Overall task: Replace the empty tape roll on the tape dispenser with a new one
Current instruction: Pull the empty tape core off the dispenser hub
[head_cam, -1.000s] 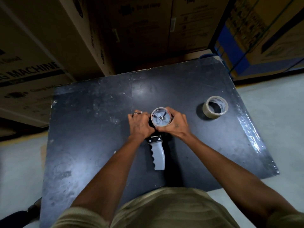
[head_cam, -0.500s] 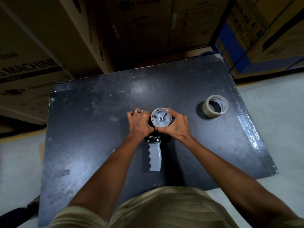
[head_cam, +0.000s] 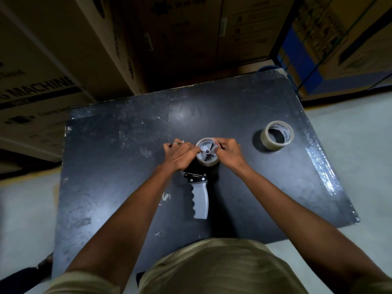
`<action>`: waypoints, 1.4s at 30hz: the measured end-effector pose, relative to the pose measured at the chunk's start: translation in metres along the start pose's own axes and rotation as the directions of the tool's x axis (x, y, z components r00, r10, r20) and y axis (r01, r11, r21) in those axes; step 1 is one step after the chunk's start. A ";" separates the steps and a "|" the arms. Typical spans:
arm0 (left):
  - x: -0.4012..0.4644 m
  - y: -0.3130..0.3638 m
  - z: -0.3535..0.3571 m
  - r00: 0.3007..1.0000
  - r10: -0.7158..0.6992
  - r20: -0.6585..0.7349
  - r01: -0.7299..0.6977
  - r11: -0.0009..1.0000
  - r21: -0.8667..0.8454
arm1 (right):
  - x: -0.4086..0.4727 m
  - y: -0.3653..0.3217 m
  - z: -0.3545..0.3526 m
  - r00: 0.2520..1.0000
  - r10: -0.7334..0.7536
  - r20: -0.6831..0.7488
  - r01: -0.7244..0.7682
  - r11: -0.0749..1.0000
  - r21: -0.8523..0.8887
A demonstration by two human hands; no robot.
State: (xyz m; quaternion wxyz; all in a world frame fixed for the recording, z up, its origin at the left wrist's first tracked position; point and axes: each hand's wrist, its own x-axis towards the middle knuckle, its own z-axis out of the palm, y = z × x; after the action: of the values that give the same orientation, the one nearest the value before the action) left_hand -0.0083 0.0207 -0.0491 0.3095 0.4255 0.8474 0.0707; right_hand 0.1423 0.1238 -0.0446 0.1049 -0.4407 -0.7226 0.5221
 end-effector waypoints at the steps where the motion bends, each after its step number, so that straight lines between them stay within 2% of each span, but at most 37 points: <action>1: 0.000 0.001 0.001 1.000 -0.006 -0.006 0.006 1.000 0.008 | 0.001 0.001 0.001 1.000 -0.001 -0.003 0.001 1.000 -0.017; 9: 0.001 0.000 0.006 0.995 -0.004 -0.101 0.007 1.000 0.028 | -0.003 -0.007 0.011 0.988 0.015 -0.152 -0.026 0.997 -0.066; 19: 0.000 0.001 0.007 0.988 -0.028 -0.150 0.020 0.998 -0.054 | -0.004 -0.012 0.011 0.983 -0.047 -0.175 0.017 0.985 -0.171; 24: -0.006 0.004 0.005 0.979 -0.025 -0.204 0.010 0.997 -0.078 | -0.007 -0.011 0.008 0.982 -0.069 -0.175 0.053 0.994 -0.095; 26: -0.010 0.002 0.000 0.988 0.017 -0.154 -0.033 0.994 -0.105 | -0.006 -0.006 0.003 0.991 -0.036 -0.127 0.024 0.995 -0.096; 28: -0.012 -0.002 -0.007 0.995 0.074 -0.065 -0.079 0.993 -0.093 | -0.002 0.001 -0.003 1.000 0.012 -0.005 -0.012 0.999 -0.047; 30: -0.012 -0.004 -0.009 0.994 0.106 -0.003 -0.106 0.994 -0.006 | -0.004 0.007 -0.008 0.990 0.023 0.140 -0.024 1.000 0.007; 32: -0.010 -0.004 -0.005 0.995 0.094 -0.031 -0.091 0.992 0.093 | -0.010 0.011 -0.011 0.976 -0.013 0.218 0.021 0.999 -0.035; 34: -0.010 -0.001 0.001 0.991 0.072 -0.109 -0.056 0.988 0.144 | -0.013 0.012 -0.013 0.972 -0.066 0.227 0.092 0.990 -0.106; 37: -0.008 -0.003 0.008 0.980 0.079 -0.185 -0.055 0.989 0.134 | -0.013 0.008 -0.014 0.968 -0.149 0.200 0.187 0.964 -0.187; 42: -0.008 -0.005 0.012 0.963 0.110 -0.248 -0.077 0.987 0.138 | -0.017 0.007 -0.015 0.965 -0.236 0.112 0.252 0.955 -0.156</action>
State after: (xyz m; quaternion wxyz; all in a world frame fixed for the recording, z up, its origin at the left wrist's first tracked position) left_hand -0.0008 0.0098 -0.0566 0.1666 0.4713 0.8619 0.0849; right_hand 0.1653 0.1215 -0.0388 0.0970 -0.3309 -0.8173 0.4617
